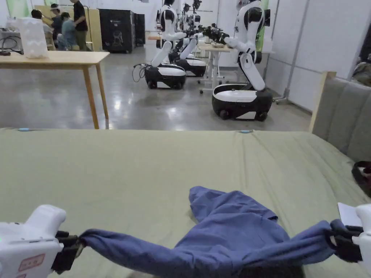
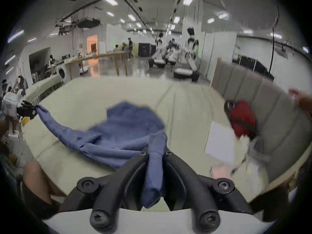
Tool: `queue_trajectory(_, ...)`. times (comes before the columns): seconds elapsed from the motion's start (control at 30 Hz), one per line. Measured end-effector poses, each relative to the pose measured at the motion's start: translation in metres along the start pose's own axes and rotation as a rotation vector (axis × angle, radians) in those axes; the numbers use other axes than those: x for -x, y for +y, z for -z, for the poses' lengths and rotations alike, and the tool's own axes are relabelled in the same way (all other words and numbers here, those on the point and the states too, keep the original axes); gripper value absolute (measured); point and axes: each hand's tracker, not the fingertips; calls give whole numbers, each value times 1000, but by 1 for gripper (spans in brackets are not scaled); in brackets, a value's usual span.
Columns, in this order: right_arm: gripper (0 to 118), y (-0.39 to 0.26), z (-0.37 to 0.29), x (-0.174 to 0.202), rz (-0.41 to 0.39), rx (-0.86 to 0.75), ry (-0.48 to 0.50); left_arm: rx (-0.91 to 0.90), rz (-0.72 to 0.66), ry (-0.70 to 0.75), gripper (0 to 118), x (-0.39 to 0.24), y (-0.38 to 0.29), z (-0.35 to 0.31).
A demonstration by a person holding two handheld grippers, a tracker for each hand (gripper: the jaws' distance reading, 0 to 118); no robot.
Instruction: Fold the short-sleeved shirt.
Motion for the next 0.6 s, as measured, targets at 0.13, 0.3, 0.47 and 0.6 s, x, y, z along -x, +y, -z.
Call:
queue_trajectory(0.13, 10, -84, 20, 2, 89, 130, 36, 156, -23, -25, 8, -9, -59, 26)
queue_trajectory(0.3, 11, -122, 34, 5, 115, 201, 60, 238, -57, -70, 8, 3, -92, 43)
queue_trajectory(0.47, 103, -120, 31, 6, 145, 175, 64, 210, -92, -61, 103, 6, -91, 39)
queue_trajectory(0.6, 115, -102, -7, 22, 148, -55, 81, 52, -207, -83, 116, 12, -82, -6)
